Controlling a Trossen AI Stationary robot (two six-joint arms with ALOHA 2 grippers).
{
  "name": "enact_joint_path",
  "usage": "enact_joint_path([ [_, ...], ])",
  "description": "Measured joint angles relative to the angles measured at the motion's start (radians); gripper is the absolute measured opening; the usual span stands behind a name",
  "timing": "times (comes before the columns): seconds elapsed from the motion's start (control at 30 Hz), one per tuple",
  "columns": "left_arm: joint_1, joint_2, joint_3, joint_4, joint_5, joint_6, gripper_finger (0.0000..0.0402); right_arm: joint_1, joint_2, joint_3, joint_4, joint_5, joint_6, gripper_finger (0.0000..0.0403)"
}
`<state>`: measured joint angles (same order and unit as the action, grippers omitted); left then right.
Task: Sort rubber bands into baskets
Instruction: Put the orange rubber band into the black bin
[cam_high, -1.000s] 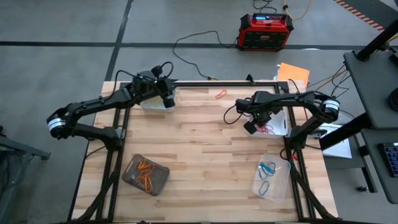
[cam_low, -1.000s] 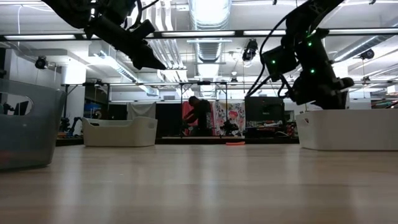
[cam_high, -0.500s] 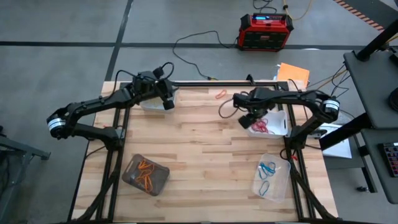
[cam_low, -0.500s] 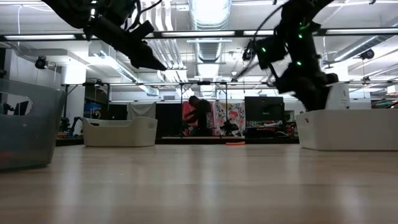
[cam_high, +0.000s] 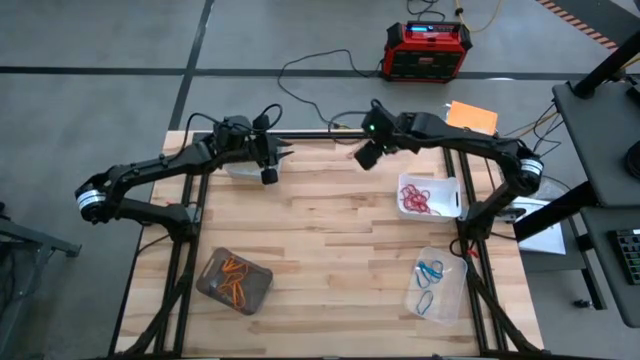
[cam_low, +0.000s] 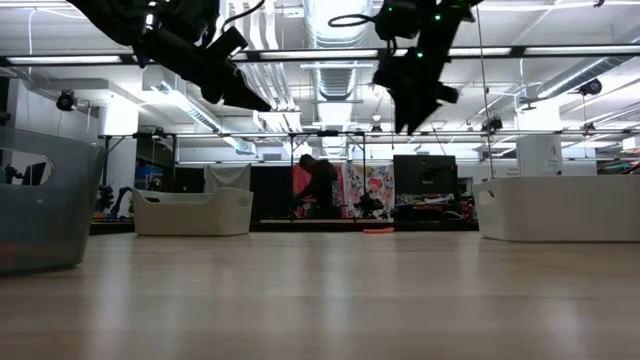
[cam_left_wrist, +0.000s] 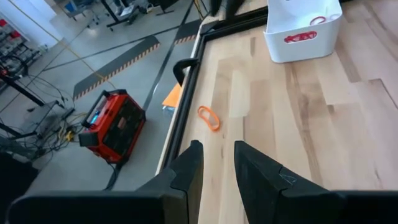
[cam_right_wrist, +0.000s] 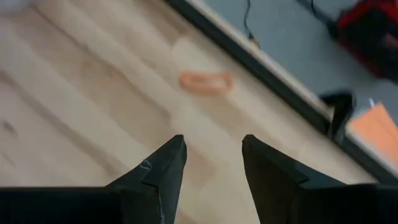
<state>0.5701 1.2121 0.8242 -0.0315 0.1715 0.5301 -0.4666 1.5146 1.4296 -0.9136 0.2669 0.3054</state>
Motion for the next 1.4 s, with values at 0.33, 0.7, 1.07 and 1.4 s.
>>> enact_joint_path([
  [0.33, 0.0, -0.001, 0.0, -0.008, -0.001, -0.024, 0.0076, -0.046, 0.222, 0.084, 0.249, -0.103, -0.141, 0.0151],
  [0.7, 0.0, -0.056, 0.0, -0.049, -0.006, -0.035, 0.0075, -0.106, 0.535, 0.26, 0.164, -0.109, -0.082, 0.0149],
  [1.07, 0.0, -0.086, 0.0, -0.072, -0.006, -0.046, 0.0076, -0.117, 0.654, 0.329, 0.093, -0.118, -0.079, 0.015],
  [1.4, 0.0, -0.085, 0.0, -0.082, -0.005, -0.074, 0.0076, -0.117, 0.655, 0.319, 0.09, -0.118, -0.087, 0.0114],
])
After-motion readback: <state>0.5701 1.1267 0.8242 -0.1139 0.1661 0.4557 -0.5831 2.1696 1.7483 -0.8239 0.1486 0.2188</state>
